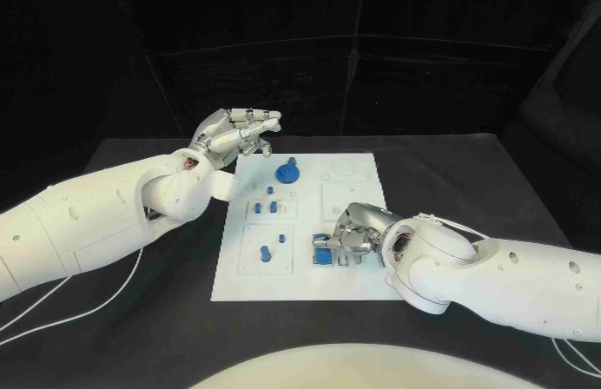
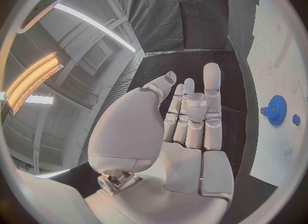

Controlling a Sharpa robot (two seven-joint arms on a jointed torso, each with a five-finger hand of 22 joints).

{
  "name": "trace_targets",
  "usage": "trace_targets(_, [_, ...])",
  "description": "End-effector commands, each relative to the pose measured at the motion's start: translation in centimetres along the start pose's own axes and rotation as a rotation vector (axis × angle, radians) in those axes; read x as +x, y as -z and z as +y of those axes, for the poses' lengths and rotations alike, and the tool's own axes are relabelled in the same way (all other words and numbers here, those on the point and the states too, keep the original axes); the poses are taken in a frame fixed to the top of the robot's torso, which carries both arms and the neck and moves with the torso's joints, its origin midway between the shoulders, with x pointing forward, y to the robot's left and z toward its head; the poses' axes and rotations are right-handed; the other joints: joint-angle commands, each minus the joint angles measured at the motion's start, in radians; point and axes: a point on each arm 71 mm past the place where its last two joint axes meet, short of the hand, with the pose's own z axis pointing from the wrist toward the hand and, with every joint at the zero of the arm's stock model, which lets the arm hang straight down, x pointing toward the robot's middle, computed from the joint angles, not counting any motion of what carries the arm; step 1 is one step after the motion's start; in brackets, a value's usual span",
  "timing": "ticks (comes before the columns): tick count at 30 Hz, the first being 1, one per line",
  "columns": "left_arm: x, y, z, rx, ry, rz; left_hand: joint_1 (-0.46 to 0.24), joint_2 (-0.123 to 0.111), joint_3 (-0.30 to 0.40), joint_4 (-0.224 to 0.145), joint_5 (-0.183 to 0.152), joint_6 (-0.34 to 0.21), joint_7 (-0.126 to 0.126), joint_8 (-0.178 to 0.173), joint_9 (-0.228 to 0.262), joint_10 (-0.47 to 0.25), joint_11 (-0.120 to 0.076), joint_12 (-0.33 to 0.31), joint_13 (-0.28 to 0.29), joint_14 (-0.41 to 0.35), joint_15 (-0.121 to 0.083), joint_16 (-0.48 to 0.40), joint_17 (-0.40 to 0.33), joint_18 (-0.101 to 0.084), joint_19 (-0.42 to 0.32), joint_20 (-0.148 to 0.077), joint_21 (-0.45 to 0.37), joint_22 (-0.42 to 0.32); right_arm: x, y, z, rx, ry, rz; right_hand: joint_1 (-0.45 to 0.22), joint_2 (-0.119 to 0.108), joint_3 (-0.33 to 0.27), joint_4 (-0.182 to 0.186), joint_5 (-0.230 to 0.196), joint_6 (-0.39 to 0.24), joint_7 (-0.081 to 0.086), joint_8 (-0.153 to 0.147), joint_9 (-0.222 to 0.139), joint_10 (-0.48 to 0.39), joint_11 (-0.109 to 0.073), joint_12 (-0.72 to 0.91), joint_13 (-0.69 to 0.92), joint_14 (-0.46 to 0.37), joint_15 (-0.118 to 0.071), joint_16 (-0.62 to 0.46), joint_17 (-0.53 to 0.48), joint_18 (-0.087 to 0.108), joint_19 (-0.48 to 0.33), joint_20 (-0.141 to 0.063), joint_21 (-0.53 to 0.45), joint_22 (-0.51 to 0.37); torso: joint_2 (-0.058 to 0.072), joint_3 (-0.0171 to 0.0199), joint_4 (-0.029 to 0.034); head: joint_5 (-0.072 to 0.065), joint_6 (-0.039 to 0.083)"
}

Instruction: Assemble the parts on the task board

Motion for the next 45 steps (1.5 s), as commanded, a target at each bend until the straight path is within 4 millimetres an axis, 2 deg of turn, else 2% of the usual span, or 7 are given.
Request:
trace_targets(1, [0.1,0.0,-0.1,0.005,0.007,0.01,0.002,0.007,-0.005,0.001,-0.003,-0.007,0.001,0.005,0.001,-0.006,0.003,0.005,0.001,0.001,0.008,0.006,0.001,0.006,0.006,0.002,-0.007,-0.002,-0.4,0.4,0.3,-0.029,0.004,-0.039,0.004,-0.003,-0.006,-0.004,0.002,0.007,-0.001,-0.002,0.003,0.106,-0.007,0.003,0.263,0.019,-0.007,-0.004,0.001,-0.015,0.043,-0.005,0.002,0.082,0.0,0.0001,-0.0005,0.0,0.0])
trace_targets(8, [0.0,0.0,-0.1,0.004,0.006,0.009,0.002,0.007,-0.005,0.001,-0.003,-0.007,0.001,0.005,0.001,-0.006,0.003,0.005,0.001,0.001,0.008,0.006,0.001,0.006,0.006,0.002,-0.007,-0.002,-0.3,1.2,0.3,-0.06,0.0,-0.003,0.122,-0.024,0.005,-0.068,0.104,-0.01,0.004,-0.006,0.016,0.106,-0.004,0.003,0.263,0.019,-0.005,-0.004,0.001,-0.015,0.043,-0.004,0.002,0.084,0.001,-0.0006,0.0005,-0.001,0.001])
trace_targets(10, [0.0,0.0,-0.1,0.004,0.006,0.008,0.002,0.007,-0.005,0.001,-0.003,-0.007,0.001,0.005,0.001,-0.006,0.003,0.005,0.001,0.001,0.008,0.006,0.001,0.006,0.006,0.002,-0.007,-0.002,-0.3,1.3,0.3,-0.065,0.002,0.005,0.141,-0.027,0.007,-0.082,0.111,-0.01,0.003,-0.005,0.018,0.106,-0.004,0.003,0.263,0.019,-0.005,-0.004,0.001,-0.015,0.043,-0.004,0.002,0.085,0.001,-0.0006,-0.0001,-0.001,0.001])
trace_targets(20, [-0.1,0.1,-0.1,0.002,0.006,0.009,0.002,0.007,-0.005,0.001,-0.003,-0.007,0.001,0.005,0.001,-0.006,0.003,0.005,0.001,0.001,0.008,0.006,0.001,0.006,0.006,0.002,-0.007,-0.002,-0.2,1.4,0.3,-0.068,0.008,0.02,0.194,-0.011,0.028,-0.12,0.072,0.0,-0.001,0.008,0.032,0.106,-0.008,0.003,0.263,0.019,-0.007,-0.005,0.001,-0.015,0.043,-0.005,0.002,0.085,0.001,-0.0024,0.0019,-0.004,0.002])
trace_targets(31, [-0.1,0.1,-0.1,0.001,0.006,0.009,0.0,0.008,-0.008,0.003,-0.003,-0.009,0.001,0.007,0.001,-0.009,0.003,0.009,0.002,0.001,0.008,0.006,0.0,0.006,0.008,0.003,-0.008,-0.003,-0.1,0.6,0.1,-0.041,0.009,0.012,0.197,0.032,0.047,-0.12,0.107,0.005,-0.008,0.02,0.044,0.106,-0.013,0.003,0.263,0.019,-0.01,-0.005,0.002,-0.015,0.043,-0.007,0.002,0.085,0.001,-0.002,0.0023,-0.001,-0.002])
trace_targets(38, [-0.2,0.2,-0.1,0.0,0.006,0.009,0.0,0.008,-0.008,0.003,-0.003,-0.009,0.001,0.007,0.001,-0.009,0.003,0.009,0.002,0.001,0.008,0.006,0.0,0.006,0.008,0.003,-0.008,-0.003,0.0,0.4,0.2,-0.036,0.017,0.022,0.214,0.028,0.051,-0.135,0.098,0.004,-0.012,0.027,0.052,0.106,-0.016,0.003,0.263,0.019,-0.012,-0.005,0.002,-0.015,0.042,-0.009,0.001,0.084,0.001,-0.0027,0.0023,0.0,-0.004])
trace_targets(45, [-0.2,0.2,-0.1,-0.002,0.007,0.01,0.0,0.008,-0.008,0.003,-0.003,-0.009,0.001,0.007,0.001,-0.009,0.003,0.009,0.002,0.001,0.008,0.006,0.0,0.006,0.008,0.003,-0.008,-0.003,0.2,0.4,0.2,-0.041,0.033,0.042,0.239,-0.006,0.042,-0.168,0.066,-0.001,-0.01,0.034,0.062,0.106,-0.015,0.003,0.263,0.018,-0.012,-0.006,0.002,-0.014,0.04,-0.009,-0.001,0.081,0.001,-0.0021,0.0013,0.0,-0.005])
